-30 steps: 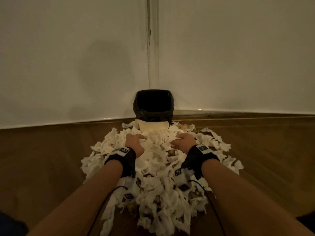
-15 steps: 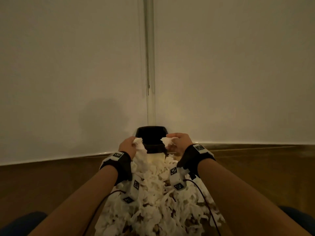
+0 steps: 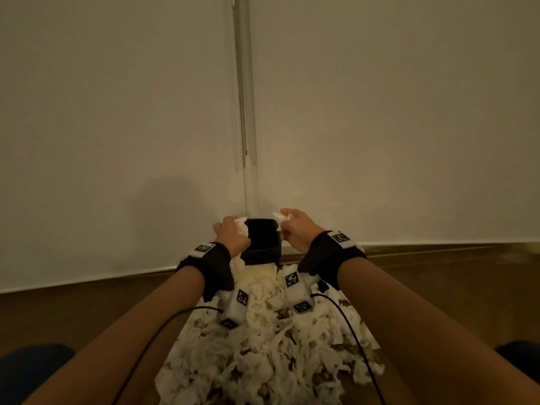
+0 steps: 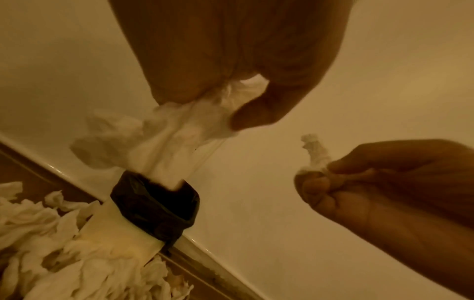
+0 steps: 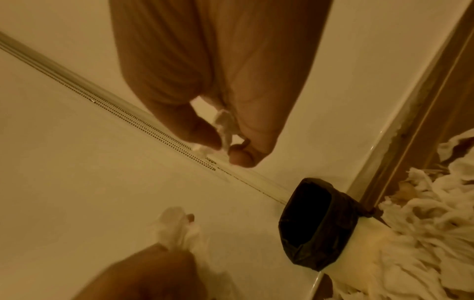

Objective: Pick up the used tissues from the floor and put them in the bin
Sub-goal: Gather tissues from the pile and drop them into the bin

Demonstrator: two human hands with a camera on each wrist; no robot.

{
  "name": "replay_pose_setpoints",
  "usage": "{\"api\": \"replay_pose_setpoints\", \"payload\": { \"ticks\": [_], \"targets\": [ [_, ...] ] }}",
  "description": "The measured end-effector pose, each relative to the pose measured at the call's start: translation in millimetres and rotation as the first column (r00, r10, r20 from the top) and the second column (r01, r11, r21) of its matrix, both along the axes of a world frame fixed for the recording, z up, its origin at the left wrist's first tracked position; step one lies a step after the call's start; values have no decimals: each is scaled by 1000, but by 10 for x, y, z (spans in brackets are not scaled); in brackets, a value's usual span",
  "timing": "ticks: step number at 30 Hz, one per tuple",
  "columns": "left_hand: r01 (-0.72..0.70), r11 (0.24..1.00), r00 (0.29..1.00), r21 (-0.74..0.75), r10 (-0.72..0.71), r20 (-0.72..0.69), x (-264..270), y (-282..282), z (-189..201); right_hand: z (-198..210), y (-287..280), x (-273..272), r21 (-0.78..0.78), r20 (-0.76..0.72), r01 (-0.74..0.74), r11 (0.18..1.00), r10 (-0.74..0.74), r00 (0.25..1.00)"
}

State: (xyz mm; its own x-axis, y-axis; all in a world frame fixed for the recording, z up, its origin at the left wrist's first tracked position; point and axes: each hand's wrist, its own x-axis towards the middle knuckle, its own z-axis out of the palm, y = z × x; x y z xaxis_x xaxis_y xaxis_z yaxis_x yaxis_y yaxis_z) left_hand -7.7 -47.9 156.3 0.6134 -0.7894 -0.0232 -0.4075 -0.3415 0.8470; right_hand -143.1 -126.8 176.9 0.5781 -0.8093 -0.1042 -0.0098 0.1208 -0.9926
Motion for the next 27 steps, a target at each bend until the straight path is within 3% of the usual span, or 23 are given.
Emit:
{"api": "replay_pose_setpoints", "payload": {
  "ticks": [4,7,11,13,17,22,27],
  "targets": [
    [-63,997,997,-37,64,32,50,-48,-52,-20,-32,77,-46,-72,-60,997,57,996],
    [12,1000,993,12,-13,116,122,-40,-35,-39,-131,146,-70,-91,-12,997,5,996],
    [33,998,991,-51,-26,129,214,-27,-33,-72,-211,177,-134,-163,-56,989,34,986],
    [26,994,997,-110,-17,77,268,-41,-72,-77,-241,192,-168,-195,-76,983,43,980],
    [-30,988,979,-150,-1,-202,299,-60,-119,-150,-325,237,-194,-216,-72,978,29,976],
    [-2,986,1000,-168,7,27,386,-98,-262,-259,-495,361,-216,-334,-63,974,-13,943],
    [-28,994,999,-106,32,43,501,-219,-325,-321,-526,457,-270,-342,-40,962,-57,938]
  ]
}}
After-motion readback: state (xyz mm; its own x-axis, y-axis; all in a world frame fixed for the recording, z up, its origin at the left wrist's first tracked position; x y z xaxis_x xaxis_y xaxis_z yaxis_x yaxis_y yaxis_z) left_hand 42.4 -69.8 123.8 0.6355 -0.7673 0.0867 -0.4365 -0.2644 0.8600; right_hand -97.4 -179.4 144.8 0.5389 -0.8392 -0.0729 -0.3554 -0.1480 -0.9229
